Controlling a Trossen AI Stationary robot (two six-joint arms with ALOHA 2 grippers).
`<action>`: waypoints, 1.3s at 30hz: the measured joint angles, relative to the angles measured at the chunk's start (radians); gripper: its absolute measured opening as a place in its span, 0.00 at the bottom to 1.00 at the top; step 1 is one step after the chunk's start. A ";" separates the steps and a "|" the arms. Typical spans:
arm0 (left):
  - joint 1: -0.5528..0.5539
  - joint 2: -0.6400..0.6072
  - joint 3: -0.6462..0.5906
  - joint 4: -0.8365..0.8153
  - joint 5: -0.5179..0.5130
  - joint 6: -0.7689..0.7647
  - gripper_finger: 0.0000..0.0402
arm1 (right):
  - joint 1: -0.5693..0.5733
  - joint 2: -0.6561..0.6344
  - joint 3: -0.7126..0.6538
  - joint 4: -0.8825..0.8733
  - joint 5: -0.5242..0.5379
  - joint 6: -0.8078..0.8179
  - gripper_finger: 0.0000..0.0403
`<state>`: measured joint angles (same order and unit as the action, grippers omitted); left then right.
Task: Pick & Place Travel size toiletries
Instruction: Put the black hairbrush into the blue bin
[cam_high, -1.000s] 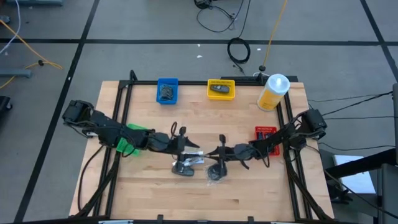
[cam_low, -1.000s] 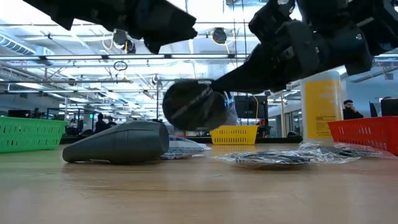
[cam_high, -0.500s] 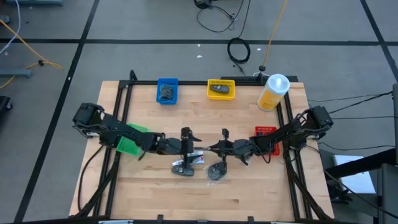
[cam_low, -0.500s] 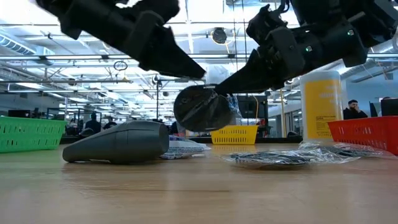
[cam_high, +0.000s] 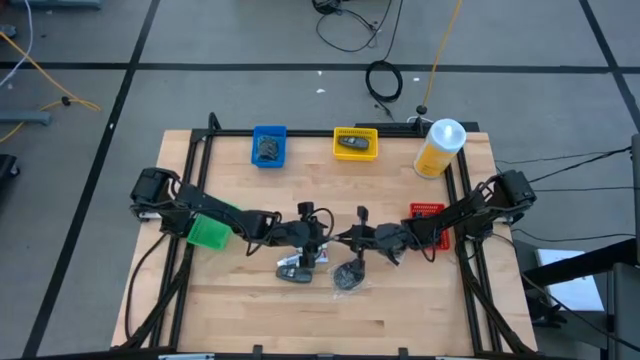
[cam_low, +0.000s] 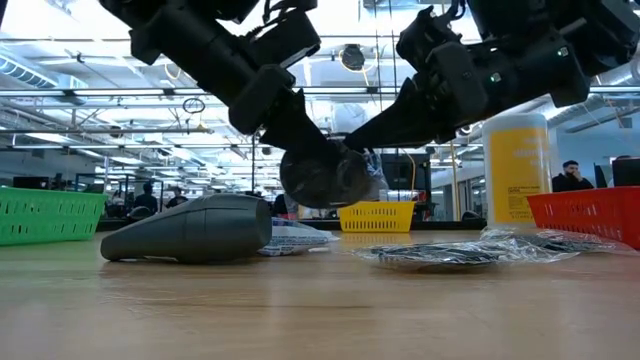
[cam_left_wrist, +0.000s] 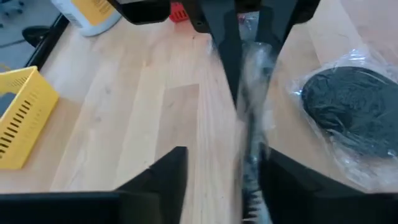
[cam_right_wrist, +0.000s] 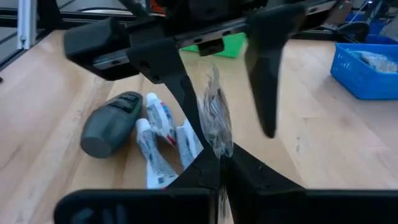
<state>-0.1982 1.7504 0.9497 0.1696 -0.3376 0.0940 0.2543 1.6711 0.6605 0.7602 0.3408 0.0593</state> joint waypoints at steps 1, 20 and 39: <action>0.002 0.000 0.000 -0.001 0.000 -0.005 0.38 | 0.000 0.000 0.000 0.002 0.000 0.000 0.01; -0.139 -0.364 0.001 -0.565 -0.171 -0.575 0.03 | 0.049 -0.327 -0.066 -0.259 0.025 0.052 0.36; -0.354 -0.664 -0.007 -1.699 -0.162 -1.758 0.06 | 0.156 -0.644 -0.161 -0.489 0.443 0.096 0.30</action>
<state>-0.5520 1.0864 0.9429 -1.5294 -0.5000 -1.6638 0.4102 1.0273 0.4999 0.2715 0.7838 0.1554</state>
